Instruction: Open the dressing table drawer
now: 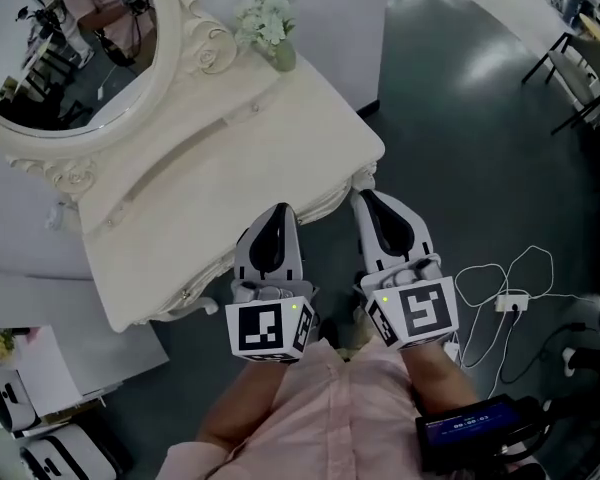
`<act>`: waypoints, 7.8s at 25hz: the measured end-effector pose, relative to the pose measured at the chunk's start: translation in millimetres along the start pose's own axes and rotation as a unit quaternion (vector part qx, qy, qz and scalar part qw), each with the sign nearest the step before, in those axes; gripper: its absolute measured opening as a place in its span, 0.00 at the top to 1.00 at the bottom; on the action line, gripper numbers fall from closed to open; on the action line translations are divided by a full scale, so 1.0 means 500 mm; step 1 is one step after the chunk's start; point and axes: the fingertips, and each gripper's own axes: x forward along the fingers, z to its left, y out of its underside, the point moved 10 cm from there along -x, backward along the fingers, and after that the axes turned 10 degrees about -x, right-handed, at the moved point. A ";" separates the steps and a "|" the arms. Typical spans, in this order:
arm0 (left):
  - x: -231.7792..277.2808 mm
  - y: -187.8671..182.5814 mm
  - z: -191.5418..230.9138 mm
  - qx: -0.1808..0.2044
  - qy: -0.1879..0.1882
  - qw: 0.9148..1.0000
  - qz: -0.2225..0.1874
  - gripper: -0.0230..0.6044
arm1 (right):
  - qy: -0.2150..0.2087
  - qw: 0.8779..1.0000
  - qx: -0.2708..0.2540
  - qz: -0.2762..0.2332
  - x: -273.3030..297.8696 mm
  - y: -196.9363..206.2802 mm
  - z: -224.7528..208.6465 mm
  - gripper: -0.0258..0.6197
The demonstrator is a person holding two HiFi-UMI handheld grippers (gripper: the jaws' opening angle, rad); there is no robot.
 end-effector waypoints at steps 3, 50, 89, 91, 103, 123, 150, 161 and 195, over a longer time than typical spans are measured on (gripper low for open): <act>0.046 -0.001 -0.002 0.000 -0.011 1.000 0.001 0.93 | -0.011 1.000 0.003 0.002 0.037 0.005 -0.036 0.93; 0.207 -0.067 0.166 -0.002 -0.198 0.979 -0.050 0.93 | -0.188 0.982 -0.012 -0.002 0.420 -0.002 -0.075 0.93; 0.331 -0.114 0.401 -0.036 -0.153 0.986 -0.061 0.93 | -0.151 0.987 -0.050 0.016 0.654 -0.022 0.001 0.93; 0.334 -0.107 0.400 -0.037 -0.153 0.986 -0.054 0.93 | -0.151 0.987 -0.045 0.026 0.658 -0.010 -0.003 0.93; 0.339 -0.035 0.431 -0.055 -0.178 0.982 -0.012 0.93 | -0.169 0.981 -0.031 0.088 0.682 0.092 0.007 0.93; 0.354 0.088 0.508 -0.082 -0.222 0.970 0.052 0.93 | -0.179 0.967 -0.014 0.179 0.742 0.273 0.026 0.93; 0.354 0.136 0.574 -0.116 -0.269 0.953 0.078 0.93 | -0.198 0.953 -0.032 0.226 0.840 0.330 0.048 0.73; 0.360 0.136 0.580 -0.122 -0.275 0.951 0.077 0.93 | -0.201 0.949 -0.024 0.241 0.869 0.339 0.055 0.74; 0.314 0.103 0.557 -0.109 -0.271 0.954 0.062 0.93 | -0.190 0.951 -0.022 0.241 0.821 0.321 0.074 0.79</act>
